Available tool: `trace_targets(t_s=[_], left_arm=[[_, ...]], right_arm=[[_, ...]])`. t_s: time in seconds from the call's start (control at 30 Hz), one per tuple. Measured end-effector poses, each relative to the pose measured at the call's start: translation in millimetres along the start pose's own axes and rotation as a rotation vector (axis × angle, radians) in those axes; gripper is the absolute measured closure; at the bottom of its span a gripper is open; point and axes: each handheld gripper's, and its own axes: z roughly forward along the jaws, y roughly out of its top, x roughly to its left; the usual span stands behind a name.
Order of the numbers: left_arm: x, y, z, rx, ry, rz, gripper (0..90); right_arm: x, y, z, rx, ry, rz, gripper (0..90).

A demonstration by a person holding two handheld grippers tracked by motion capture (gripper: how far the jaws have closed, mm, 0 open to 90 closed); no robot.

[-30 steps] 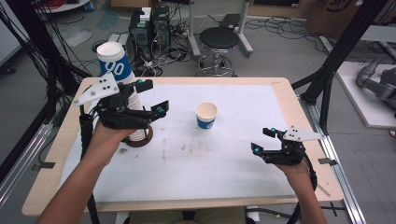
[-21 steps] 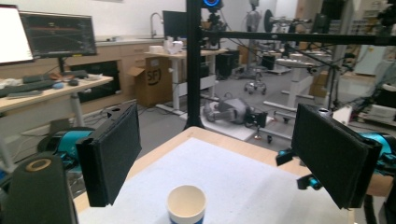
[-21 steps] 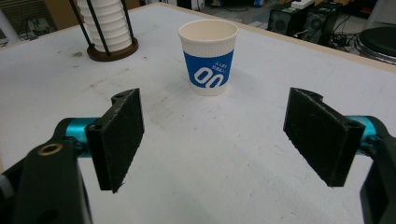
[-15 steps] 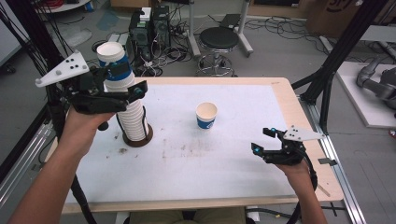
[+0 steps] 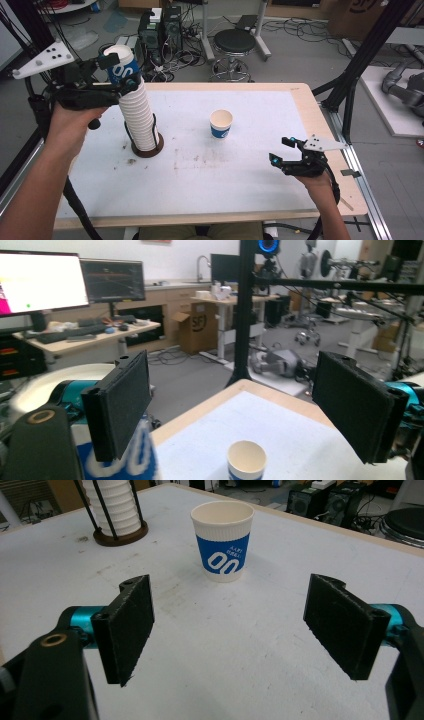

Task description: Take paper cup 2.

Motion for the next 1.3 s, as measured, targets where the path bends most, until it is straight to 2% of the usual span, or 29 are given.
trace_targets(t_s=[0.23, 0.7, 0.73, 0.8, 0.93, 1.07, 1.3], left_arm=[[18.3, 5.6, -5.1, 0.005, 0.059, 0.001, 15.9], [44.3, -6.9, 0.8, 0.033, 0.163, -0.015, 15.9], [45.5, -7.8, 2.4, 0.030, 0.163, -0.016, 15.9], [47.2, -10.5, 5.4, 0.034, 0.137, -0.017, 15.9], [50.7, -17.3, 12.7, 0.075, 0.148, -0.027, 15.9], [53.8, -21.9, 18.0, 0.089, 0.150, -0.035, 15.9], [54.7, -26.9, 26.8, 0.114, 0.147, -0.023, 15.9]], right_arm=[[0.1, 0.2, 0.5, -0.001, 0.002, -0.001, 20.8], [0.4, 0.1, 1.0, 0.000, 0.003, -0.003, 20.8], [0.3, 0.1, 1.1, 0.001, 0.002, -0.004, 20.8], [0.6, 0.0, 1.1, 0.002, 0.005, -0.002, 20.8], [0.1, 0.0, 1.0, 0.001, 0.003, -0.004, 20.8], [0.6, 0.0, 0.7, 0.002, 0.004, -0.003, 20.8], [0.1, -0.3, 0.9, 0.003, 0.003, -0.004, 20.7]])
